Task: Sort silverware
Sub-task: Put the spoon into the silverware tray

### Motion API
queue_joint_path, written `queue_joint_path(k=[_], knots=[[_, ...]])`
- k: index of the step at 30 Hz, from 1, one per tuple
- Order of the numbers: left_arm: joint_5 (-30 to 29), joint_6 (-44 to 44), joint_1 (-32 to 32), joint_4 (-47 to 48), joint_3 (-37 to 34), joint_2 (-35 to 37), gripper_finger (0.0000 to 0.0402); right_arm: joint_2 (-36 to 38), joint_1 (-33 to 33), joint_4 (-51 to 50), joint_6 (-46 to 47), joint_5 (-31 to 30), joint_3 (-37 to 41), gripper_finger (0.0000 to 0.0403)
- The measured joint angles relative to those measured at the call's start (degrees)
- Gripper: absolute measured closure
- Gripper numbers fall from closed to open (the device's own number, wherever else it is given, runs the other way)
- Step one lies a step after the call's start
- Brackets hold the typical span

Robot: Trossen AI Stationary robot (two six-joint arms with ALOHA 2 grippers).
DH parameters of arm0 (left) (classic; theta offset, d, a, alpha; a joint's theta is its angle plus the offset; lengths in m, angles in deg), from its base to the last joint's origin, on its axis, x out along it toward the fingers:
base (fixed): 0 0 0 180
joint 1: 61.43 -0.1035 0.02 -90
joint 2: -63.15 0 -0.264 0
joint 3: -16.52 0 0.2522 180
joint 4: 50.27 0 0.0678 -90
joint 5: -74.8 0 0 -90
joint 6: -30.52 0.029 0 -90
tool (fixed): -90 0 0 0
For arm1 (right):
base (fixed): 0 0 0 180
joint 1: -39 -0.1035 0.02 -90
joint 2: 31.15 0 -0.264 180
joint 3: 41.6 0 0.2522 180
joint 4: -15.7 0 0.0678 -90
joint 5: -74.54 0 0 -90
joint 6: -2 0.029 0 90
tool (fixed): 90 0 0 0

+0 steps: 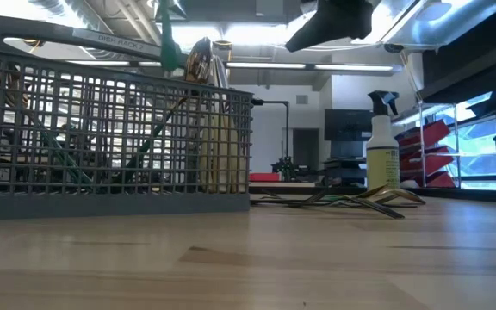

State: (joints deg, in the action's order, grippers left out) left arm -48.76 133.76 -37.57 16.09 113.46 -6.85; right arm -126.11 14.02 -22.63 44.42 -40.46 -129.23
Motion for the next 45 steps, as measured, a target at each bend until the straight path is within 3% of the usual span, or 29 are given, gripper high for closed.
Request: queue_joint_path(k=[8, 16, 28, 45], knots=[[1.5, -1.1, -2.6, 5.3, 0.0, -3.5, 0.0401, 0.0, -0.7, -1.2, 0.9, -5.6, 0.0, 0.0006], [2.5, 2.0, -3.6, 5.6, 0.0, -7.8, 0.0401, 0.0, -0.7, -1.6, 1.2, -6.1, 0.0, 0.0006], [3.6, -1.1, -2.5, 8.4, 0.0, -13.3, 0.0401, 0.0, -2.4, -4.7, 3.7, -9.3, 0.6, 0.0006], [7.9, -2.8, -4.5, 4.1, -5.9, -13.4, 0.0401, -0.1, -2.4, -5.5, 4.5, -10.5, 0.6, 0.0006]])
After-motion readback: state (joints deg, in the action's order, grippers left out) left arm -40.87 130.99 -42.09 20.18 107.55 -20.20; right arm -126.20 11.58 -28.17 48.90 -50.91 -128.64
